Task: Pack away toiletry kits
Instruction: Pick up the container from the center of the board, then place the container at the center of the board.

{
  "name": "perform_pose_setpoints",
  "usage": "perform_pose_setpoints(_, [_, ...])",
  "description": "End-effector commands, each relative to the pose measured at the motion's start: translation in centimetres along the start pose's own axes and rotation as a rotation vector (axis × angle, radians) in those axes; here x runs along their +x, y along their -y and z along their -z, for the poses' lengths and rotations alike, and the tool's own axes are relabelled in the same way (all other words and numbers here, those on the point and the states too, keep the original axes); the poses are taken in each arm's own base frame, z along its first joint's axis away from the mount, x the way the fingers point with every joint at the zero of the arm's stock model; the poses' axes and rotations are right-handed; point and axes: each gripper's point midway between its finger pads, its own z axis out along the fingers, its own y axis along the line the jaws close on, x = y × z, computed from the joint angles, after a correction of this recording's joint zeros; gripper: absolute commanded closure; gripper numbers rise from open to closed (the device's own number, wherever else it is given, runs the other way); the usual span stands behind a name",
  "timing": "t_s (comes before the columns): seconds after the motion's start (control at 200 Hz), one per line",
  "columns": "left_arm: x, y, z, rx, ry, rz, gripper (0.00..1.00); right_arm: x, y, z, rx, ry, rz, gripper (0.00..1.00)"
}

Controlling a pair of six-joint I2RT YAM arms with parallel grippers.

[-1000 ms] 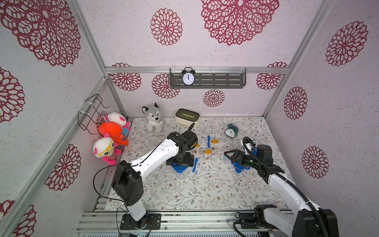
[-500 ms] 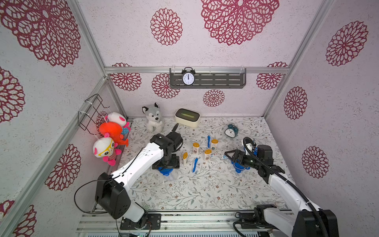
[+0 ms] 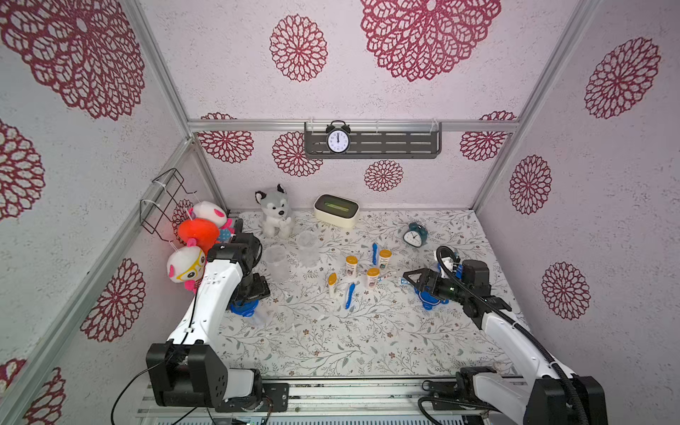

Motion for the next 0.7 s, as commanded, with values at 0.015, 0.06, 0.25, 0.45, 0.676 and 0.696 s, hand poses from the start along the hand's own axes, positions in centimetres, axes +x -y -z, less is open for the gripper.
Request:
perform_pose_setpoints(0.015, [-2.1, 0.0, -1.0, 0.005, 0.046, -0.015, 0.12, -1.1, -0.8, 0.6, -0.008, 0.035, 0.051, 0.01])
perform_pose_setpoints(0.06, [-2.4, -0.2, -1.5, -0.004, 0.042, -0.015, 0.12, -1.2, -0.7, 0.5, -0.006, 0.035, 0.05, 0.01])
perform_pose_setpoints(0.25, [-2.9, -0.3, -3.5, -0.021, -0.007, -0.023, 0.07, -1.1, -0.5, 0.5, 0.0, 0.033, 0.046, 0.01])
perform_pose_setpoints(0.45, [-3.7, -0.5, -2.1, -0.006, 0.036, -0.027, 0.02, -1.2, -0.3, 0.5, 0.009, 0.036, 0.048, 0.01])
perform_pose_setpoints(0.676, [-3.9, -0.4, -0.1, 0.041, 0.067, -0.022, 0.02, -1.1, -0.1, 0.4, 0.014, 0.033, 0.045, 0.01])
perform_pose_setpoints(0.696, [-3.9, -0.4, 0.0, 0.041, 0.068, -0.021, 0.02, -1.1, -0.1, 0.4, 0.014, 0.033, 0.046, 0.01])
